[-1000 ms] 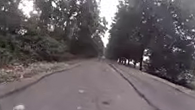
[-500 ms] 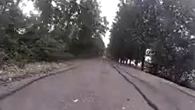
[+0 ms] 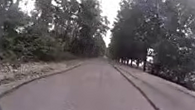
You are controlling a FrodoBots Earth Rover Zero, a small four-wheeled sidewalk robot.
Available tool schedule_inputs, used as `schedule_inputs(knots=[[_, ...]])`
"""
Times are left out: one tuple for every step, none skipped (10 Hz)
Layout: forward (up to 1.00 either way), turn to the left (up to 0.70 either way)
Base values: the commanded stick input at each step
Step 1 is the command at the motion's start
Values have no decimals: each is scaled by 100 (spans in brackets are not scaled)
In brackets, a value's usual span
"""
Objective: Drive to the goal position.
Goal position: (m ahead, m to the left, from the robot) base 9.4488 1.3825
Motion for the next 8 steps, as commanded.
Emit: schedule_inputs(knots=[[70, 0], [70, 0], [70, -1], [70, -1], [70, -2], [70, -1], [70, 0], [70, 0]])
